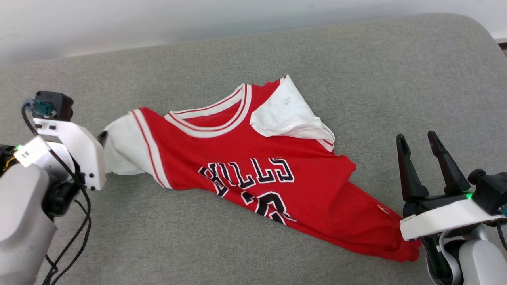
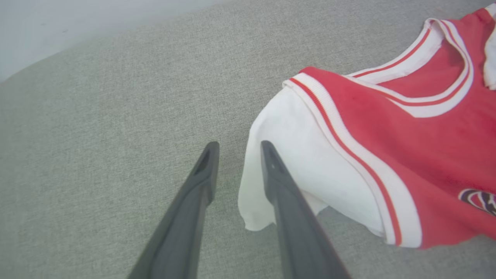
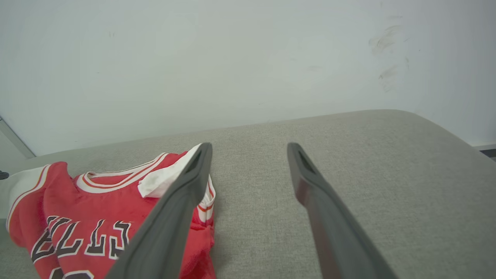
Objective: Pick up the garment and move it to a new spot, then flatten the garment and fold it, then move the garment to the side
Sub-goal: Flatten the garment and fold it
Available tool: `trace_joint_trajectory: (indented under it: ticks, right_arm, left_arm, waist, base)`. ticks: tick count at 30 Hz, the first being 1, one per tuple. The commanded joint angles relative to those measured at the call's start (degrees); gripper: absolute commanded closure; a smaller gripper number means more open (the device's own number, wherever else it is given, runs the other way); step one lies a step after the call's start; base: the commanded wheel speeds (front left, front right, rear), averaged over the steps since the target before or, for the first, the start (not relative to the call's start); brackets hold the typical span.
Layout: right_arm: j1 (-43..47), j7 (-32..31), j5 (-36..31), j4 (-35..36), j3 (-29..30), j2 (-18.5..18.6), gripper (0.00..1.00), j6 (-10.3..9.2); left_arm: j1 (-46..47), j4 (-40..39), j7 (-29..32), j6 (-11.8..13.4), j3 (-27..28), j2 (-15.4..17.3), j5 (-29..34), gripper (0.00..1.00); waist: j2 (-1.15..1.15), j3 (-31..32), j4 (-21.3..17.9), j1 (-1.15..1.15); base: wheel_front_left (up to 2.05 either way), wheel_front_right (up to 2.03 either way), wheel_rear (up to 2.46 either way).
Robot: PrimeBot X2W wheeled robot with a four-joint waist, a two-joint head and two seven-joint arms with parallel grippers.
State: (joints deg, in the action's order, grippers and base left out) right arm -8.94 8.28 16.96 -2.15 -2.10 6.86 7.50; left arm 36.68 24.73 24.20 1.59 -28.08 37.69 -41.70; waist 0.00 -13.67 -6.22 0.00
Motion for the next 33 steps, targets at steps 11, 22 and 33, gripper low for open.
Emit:
trace_joint_trajectory:
  ticks: [11, 22, 33]
  right_arm:
    - [1.94, -0.6, -0.03, 0.23, 0.94, 0.7, 0.0, -0.02]
    - [3.95, -1.92, 0.41, 1.95, 1.12, 1.15, 0.0, -0.02]
    - [2.15, -2.33, 0.08, 2.47, -0.8, 0.99, 0.0, -0.02]
  left_arm:
    - [-3.21, -4.04, -26.46, 1.38, -0.5, -6.89, 6.45, 0.0]
    - [-13.18, -17.71, -22.54, 4.23, -6.28, -10.29, 5.69, 0.0]
    - [-7.54, -20.93, -2.51, 2.63, -18.45, -14.64, 7.96, 0.0]
  waist:
    - [0.0, 4.93, 2.31, 0.0]
    - [0.0, 5.82, 3.0, 0.0]
    - [0.0, 1.96, 1.04, 0.0]
  base:
    - [0.0, 0.0, 0.0]
    - [0.0, 0.0, 0.0]
    - [0.0, 0.0, 0.0]
